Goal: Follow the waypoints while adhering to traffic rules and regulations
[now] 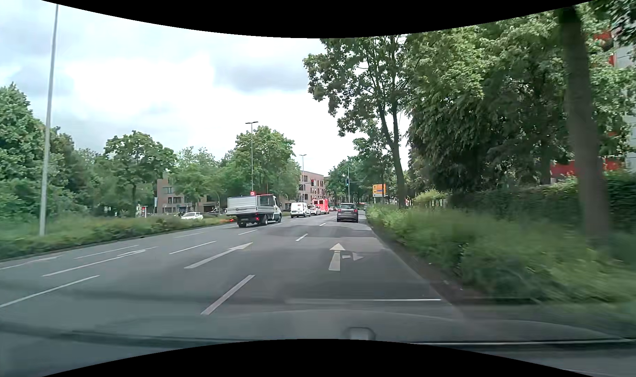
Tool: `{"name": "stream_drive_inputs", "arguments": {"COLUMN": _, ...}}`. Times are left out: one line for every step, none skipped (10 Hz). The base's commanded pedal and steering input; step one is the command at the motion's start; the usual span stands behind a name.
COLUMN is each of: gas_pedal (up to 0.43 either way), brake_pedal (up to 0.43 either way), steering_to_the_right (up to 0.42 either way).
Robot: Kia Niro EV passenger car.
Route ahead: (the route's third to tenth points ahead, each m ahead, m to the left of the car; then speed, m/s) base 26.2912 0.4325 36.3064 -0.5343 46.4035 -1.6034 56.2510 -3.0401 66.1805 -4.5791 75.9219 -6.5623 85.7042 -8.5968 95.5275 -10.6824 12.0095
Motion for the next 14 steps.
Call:
{"name": "stream_drive_inputs", "arguments": {"gas_pedal": 0.000, "brake_pedal": 0.055, "steering_to_the_right": 0.016}}
{"name": "stream_drive_inputs", "arguments": {"gas_pedal": 0.000, "brake_pedal": 0.073, "steering_to_the_right": 0.016}}
{"name": "stream_drive_inputs", "arguments": {"gas_pedal": 0.000, "brake_pedal": 0.091, "steering_to_the_right": 0.016}}
{"name": "stream_drive_inputs", "arguments": {"gas_pedal": 0.000, "brake_pedal": 0.085, "steering_to_the_right": 0.016}}
{"name": "stream_drive_inputs", "arguments": {"gas_pedal": 0.000, "brake_pedal": 0.085, "steering_to_the_right": 0.016}}
{"name": "stream_drive_inputs", "arguments": {"gas_pedal": 0.000, "brake_pedal": 0.091, "steering_to_the_right": 0.015}}
{"name": "stream_drive_inputs", "arguments": {"gas_pedal": 0.000, "brake_pedal": 0.110, "steering_to_the_right": 0.015}}
{"name": "stream_drive_inputs", "arguments": {"gas_pedal": 0.000, "brake_pedal": 0.110, "steering_to_the_right": 0.015}}
{"name": "stream_drive_inputs", "arguments": {"gas_pedal": 0.000, "brake_pedal": 0.116, "steering_to_the_right": 0.015}}
{"name": "stream_drive_inputs", "arguments": {"gas_pedal": 0.000, "brake_pedal": 0.122, "steering_to_the_right": 0.016}}
{"name": "stream_drive_inputs", "arguments": {"gas_pedal": 0.000, "brake_pedal": 0.140, "steering_to_the_right": 0.016}}
{"name": "stream_drive_inputs", "arguments": {"gas_pedal": 0.000, "brake_pedal": 0.146, "steering_to_the_right": 0.016}}
{"name": "stream_drive_inputs", "arguments": {"gas_pedal": 0.000, "brake_pedal": 0.146, "steering_to_the_right": 0.016}}
{"name": "stream_drive_inputs", "arguments": {"gas_pedal": 0.000, "brake_pedal": 0.122, "steering_to_the_right": 0.016}}
